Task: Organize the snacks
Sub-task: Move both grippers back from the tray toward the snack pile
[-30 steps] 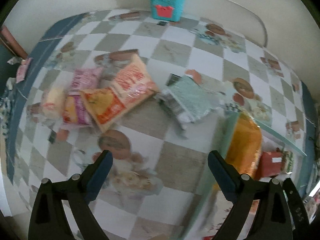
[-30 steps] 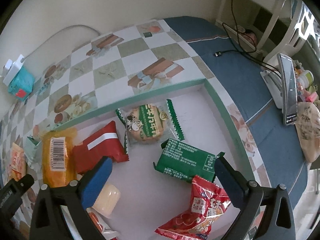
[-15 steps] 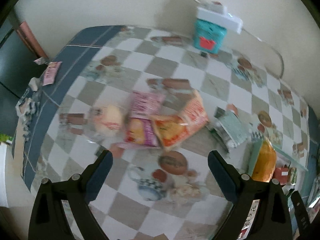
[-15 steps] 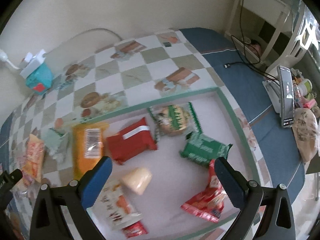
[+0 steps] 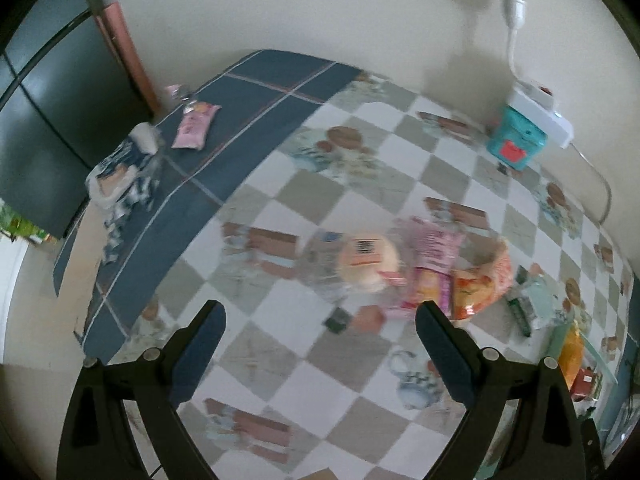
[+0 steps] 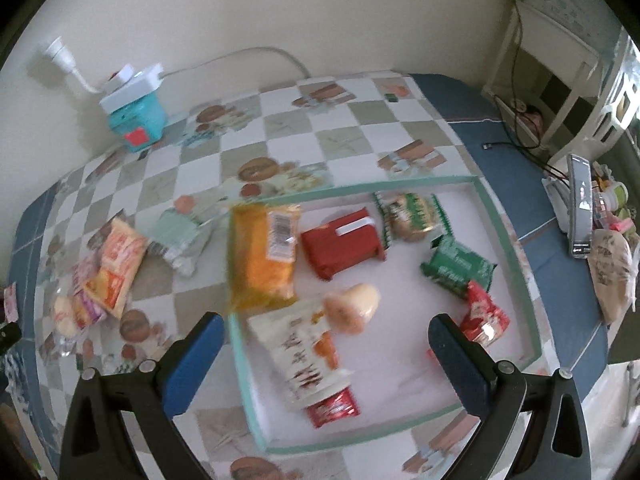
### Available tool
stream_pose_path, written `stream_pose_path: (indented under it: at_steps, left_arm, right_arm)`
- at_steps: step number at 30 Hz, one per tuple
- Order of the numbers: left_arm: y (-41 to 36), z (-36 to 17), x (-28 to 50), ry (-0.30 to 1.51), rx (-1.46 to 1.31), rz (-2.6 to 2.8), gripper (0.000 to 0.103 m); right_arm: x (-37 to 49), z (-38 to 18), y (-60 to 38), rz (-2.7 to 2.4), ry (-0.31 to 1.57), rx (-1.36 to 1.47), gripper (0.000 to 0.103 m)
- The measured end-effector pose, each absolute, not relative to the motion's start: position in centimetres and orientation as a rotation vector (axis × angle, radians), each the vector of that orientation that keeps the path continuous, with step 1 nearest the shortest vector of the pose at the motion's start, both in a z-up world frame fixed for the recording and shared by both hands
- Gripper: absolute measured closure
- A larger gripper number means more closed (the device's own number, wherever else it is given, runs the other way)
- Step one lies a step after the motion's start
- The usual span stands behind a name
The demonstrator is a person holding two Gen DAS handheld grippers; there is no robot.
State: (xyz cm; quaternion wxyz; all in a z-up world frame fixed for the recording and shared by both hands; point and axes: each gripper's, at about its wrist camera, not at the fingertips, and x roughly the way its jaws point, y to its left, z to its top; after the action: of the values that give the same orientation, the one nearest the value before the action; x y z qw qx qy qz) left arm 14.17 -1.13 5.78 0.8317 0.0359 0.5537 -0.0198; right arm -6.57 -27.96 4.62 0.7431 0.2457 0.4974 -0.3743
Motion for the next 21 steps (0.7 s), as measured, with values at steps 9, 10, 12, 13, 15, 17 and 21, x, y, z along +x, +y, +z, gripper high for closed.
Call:
stream_pose_path:
  at_steps: [9,10,12,13,15,17,21]
  left_arm:
    - [3.5,5.9,14.9,1.176,0.039,0.014,0.007]
    - [3.9,5.9,15.1,1.175,0.035,0.023,0.007]
    - [4.7,5.9,15.3,1.174,0.029,0.035,0.007]
    - [4.9,5.9,15.4,1.174,0.027,0.040,0.007]
    - [5.4,5.7,15.6,1.176,0.027,0.051,0.007]
    - [5.9,5.6,15.8,1.181,0.019,0.058,0.007]
    - [6.4,5.0,16.4,1.198,0.002,0.061,0.007]
  right_arm:
    - [-3.7,4.8,-23.6,-0.744,1.098,0.516,0.000]
    - [-3.3,4.7,-23.2,-0.734,1.102,0.516,0.000]
    - [-2.7,4.4,-22.6,-0.720,1.108,0.519,0.000]
    - [-2.4,4.3,-22.3,-0.711,1.110,0.521,0.000]
    - [-1.7,4.1,-21.7,-0.700,1.112,0.522,0.000]
    - [-0.9,3.9,-21.1,-0.684,1.116,0.522,0.000]
    - [0.3,3.3,-20.2,-0.654,1.131,0.510,0.000]
